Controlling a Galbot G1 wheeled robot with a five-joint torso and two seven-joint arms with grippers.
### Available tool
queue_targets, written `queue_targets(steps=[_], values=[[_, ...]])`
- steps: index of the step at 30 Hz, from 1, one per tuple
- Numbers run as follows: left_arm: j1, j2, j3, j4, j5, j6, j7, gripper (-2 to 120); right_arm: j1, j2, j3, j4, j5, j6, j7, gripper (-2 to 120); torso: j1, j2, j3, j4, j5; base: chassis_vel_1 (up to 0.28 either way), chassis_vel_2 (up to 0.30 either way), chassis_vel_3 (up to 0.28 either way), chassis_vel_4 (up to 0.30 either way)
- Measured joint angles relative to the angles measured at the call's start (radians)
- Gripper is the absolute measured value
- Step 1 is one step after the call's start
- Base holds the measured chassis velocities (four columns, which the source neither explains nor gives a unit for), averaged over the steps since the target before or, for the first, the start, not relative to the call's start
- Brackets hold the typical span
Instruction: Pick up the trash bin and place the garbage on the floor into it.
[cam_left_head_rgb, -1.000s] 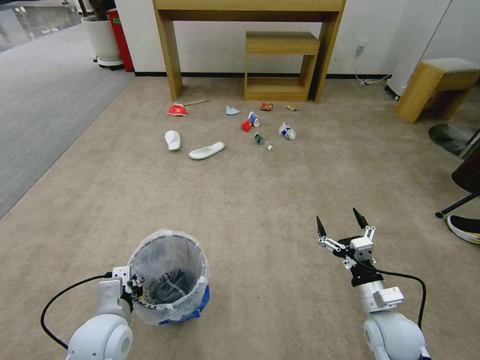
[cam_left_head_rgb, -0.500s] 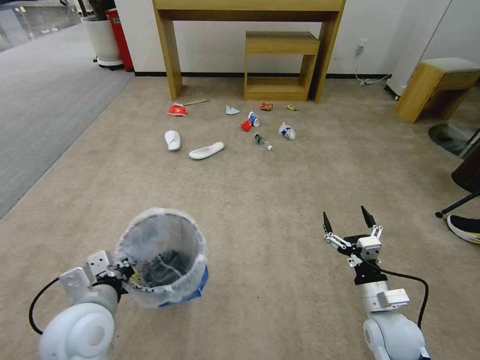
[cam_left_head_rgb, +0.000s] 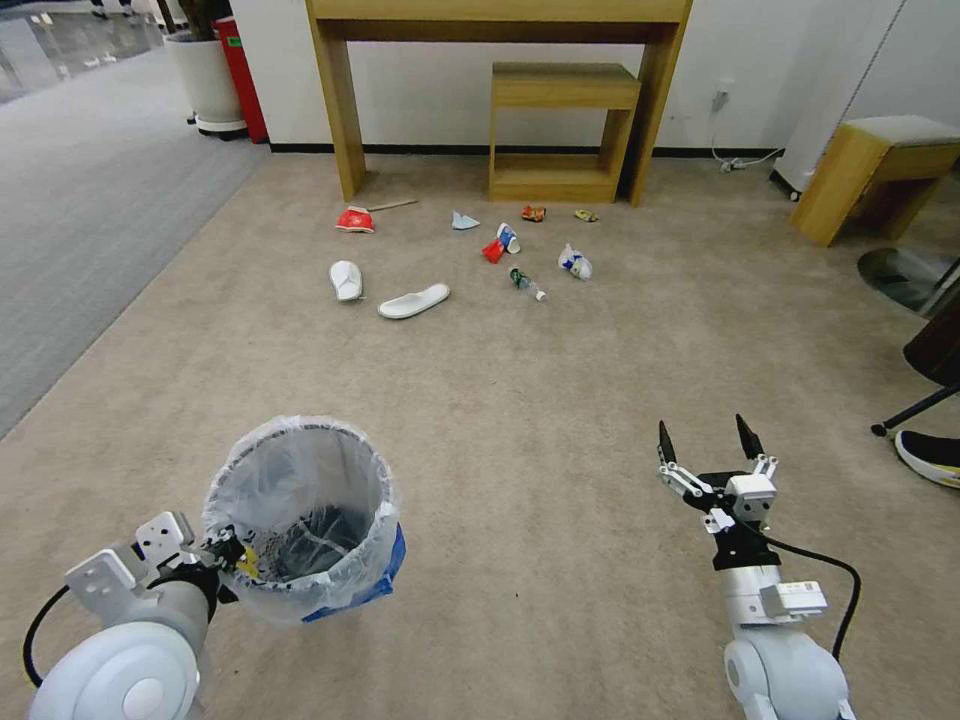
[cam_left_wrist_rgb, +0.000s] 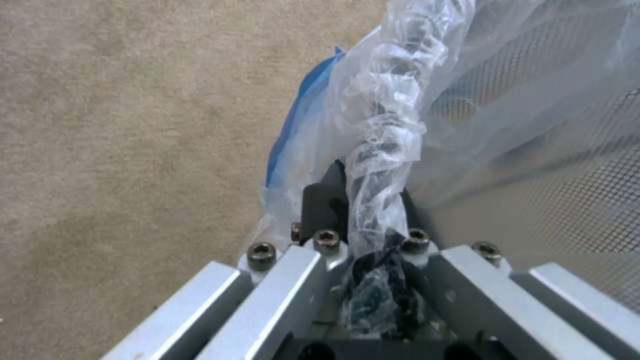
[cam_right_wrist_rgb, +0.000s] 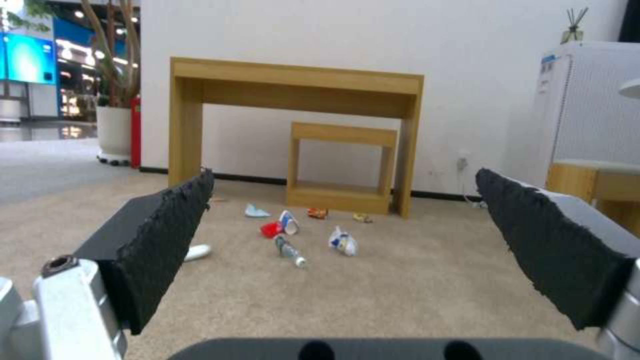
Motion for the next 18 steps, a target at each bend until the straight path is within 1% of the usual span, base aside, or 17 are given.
queue_targets(steps=[16, 18], values=[[-0.006, -0.007, -0.001, 0.032, 0.024, -0.001, 0.024, 1, -0.003, 0.006, 0.003, -0.009, -0.022, 0.006, 0.033, 100, 0.0, 0.0, 0.0, -0.0001, 0.0, 0.0, 0.0, 0.0, 0.0], [-0.009, -0.011, 0.001, 0.04, 0.026, -0.001, 0.028, 1, 0.001, 0.006, 0.002, -0.012, -0.023, 0.006, 0.033, 100, 0.0, 0.0, 0.0, 0.0, 0.0001, 0.012, 0.053, -0.016, -0.06]])
